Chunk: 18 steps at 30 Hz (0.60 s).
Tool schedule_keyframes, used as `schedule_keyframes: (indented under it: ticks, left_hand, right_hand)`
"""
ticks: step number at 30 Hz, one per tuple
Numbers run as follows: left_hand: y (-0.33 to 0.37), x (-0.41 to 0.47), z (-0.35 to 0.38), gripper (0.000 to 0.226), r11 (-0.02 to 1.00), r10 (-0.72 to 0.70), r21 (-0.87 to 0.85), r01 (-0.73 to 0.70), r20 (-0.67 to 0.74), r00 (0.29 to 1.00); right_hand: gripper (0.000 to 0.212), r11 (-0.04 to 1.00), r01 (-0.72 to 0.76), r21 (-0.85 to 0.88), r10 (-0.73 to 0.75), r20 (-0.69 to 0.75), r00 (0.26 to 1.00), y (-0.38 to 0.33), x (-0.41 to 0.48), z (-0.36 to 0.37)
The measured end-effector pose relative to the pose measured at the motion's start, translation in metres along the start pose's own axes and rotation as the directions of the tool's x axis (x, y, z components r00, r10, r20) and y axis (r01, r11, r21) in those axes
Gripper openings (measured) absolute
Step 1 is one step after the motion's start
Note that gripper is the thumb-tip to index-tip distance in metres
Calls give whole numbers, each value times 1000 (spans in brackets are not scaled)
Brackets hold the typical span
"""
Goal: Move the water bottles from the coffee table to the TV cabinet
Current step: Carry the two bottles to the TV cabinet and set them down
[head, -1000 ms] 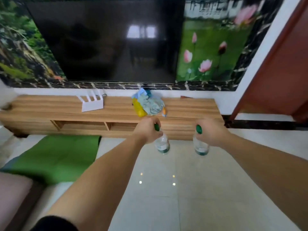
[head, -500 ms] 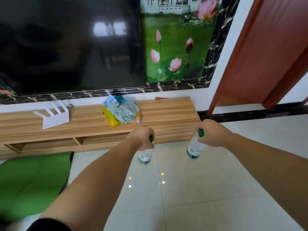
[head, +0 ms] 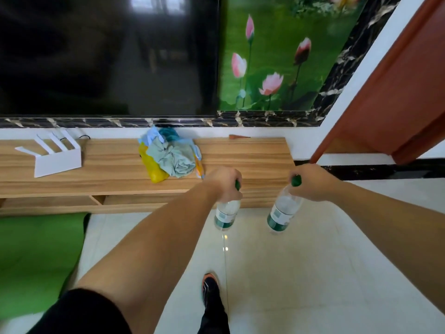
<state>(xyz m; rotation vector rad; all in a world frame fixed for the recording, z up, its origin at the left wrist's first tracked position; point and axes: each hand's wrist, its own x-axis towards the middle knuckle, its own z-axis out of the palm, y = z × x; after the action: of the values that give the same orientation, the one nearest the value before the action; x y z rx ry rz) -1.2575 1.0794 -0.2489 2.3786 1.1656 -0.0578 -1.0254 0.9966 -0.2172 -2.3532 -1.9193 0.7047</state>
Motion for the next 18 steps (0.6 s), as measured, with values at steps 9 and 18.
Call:
schedule_keyframes:
  ticks: [9,18]
  left_hand:
    - [-35,112,-32,24,999,-2,45,-1,59,998]
    - [-44,227,-59,16,987,-59,160,28,191,980]
  right_hand:
    - [17,998,-61,-3,61,-32,998,15,109,-32]
    - [12,998,-67,8,67,-8,998,81,213,-74]
